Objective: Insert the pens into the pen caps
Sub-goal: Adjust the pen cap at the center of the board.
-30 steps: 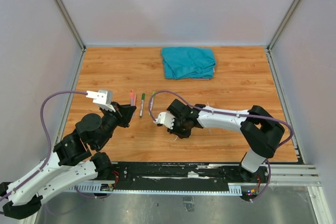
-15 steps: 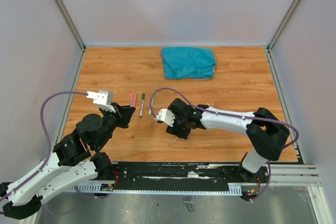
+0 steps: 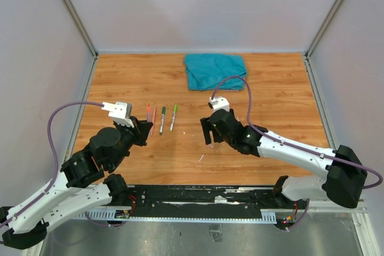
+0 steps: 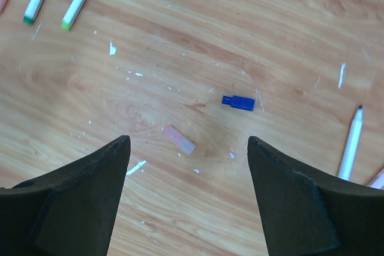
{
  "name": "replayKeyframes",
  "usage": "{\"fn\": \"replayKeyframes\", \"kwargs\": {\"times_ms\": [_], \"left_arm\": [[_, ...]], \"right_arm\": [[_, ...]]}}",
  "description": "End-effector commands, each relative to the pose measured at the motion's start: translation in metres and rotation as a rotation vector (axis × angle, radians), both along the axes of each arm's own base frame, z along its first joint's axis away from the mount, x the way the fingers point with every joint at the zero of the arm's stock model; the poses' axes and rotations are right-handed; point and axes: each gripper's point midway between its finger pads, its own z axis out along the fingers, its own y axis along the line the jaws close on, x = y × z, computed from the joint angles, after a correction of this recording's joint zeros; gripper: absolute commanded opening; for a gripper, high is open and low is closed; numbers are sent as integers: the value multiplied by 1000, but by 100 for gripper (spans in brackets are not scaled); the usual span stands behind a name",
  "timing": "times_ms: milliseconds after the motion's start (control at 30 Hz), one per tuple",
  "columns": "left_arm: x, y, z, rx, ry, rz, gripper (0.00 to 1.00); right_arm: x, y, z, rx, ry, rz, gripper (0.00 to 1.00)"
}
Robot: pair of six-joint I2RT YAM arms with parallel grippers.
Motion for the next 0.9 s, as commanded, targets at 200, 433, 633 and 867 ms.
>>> {"fn": "replayKeyframes", "kwargs": {"times_ms": [200, 433, 633, 867], "left_arm": [[2, 7, 13, 56, -19, 18, 0], [2, 6, 10, 70, -8, 12, 1], [1, 8, 10, 62, -4, 16, 0], [0, 6, 9, 59, -4, 10, 1]], "right_arm": [[-7, -23, -19, 244, 181, -581, 82], [-12, -21, -38, 49, 301, -707, 83], [-15, -5, -53, -10, 381, -684, 82], [-18, 4, -68, -26, 431, -678, 82]]}}
